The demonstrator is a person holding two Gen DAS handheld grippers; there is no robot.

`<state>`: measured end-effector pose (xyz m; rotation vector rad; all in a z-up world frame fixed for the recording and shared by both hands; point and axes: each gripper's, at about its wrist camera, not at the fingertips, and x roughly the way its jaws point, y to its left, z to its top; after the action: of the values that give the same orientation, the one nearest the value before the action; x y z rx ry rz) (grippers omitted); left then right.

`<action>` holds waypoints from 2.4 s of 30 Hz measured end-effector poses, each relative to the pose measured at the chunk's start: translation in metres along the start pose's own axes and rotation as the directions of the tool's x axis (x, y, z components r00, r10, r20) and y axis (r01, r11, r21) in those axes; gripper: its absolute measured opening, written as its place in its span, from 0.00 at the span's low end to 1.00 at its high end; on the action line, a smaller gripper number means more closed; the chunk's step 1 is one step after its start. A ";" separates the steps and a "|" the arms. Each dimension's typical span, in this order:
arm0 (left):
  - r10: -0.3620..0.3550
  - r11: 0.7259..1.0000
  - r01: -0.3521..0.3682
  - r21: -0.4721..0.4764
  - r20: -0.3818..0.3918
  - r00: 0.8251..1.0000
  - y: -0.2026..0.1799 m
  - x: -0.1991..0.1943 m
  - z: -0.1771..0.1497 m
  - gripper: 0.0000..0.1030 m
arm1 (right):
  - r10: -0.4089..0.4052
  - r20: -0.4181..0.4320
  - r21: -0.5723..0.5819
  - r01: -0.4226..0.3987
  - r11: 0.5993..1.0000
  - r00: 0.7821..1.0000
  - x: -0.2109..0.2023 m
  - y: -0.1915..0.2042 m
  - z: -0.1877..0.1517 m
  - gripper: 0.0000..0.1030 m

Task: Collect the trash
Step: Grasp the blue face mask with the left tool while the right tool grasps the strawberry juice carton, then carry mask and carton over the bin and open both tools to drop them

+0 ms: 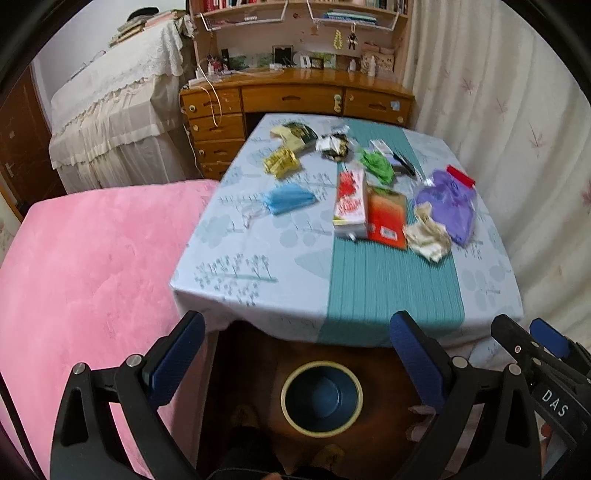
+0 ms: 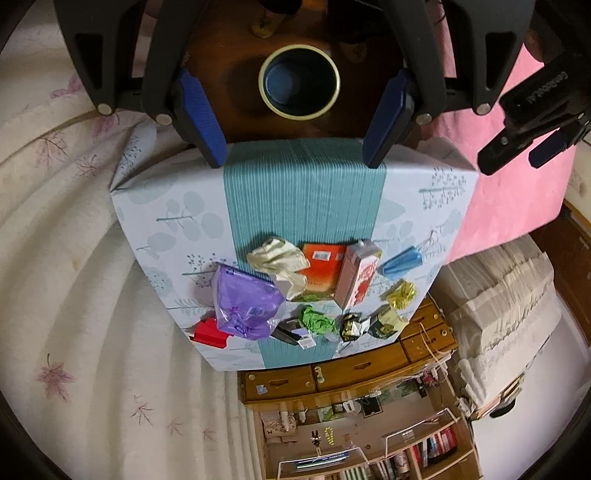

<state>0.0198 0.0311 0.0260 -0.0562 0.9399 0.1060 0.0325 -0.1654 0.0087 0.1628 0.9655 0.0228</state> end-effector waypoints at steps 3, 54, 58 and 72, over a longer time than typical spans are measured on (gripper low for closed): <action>-0.006 1.000 0.006 0.001 0.029 1.000 0.008 0.006 0.015 0.96 | -0.007 -0.006 0.012 0.007 1.000 1.000 0.012 0.008 0.011 0.75; -0.059 0.770 0.309 0.559 -0.419 0.906 0.005 0.328 0.164 0.86 | -0.189 -0.216 0.022 0.198 0.980 0.958 0.223 0.122 0.120 0.51; -0.044 0.769 0.319 0.554 -0.452 0.891 -0.001 0.337 0.159 0.72 | -0.150 -0.208 0.040 0.162 0.986 0.967 0.208 0.117 0.118 0.51; -0.198 0.825 0.421 0.378 -0.503 0.841 0.024 0.301 0.173 0.07 | -0.099 -0.168 0.007 0.102 0.995 0.981 0.156 0.097 0.112 0.51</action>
<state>0.3315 0.0916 -0.1153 0.2320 1.3830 -0.4785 0.2180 -0.0692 -0.0416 0.1274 1.1409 -0.0651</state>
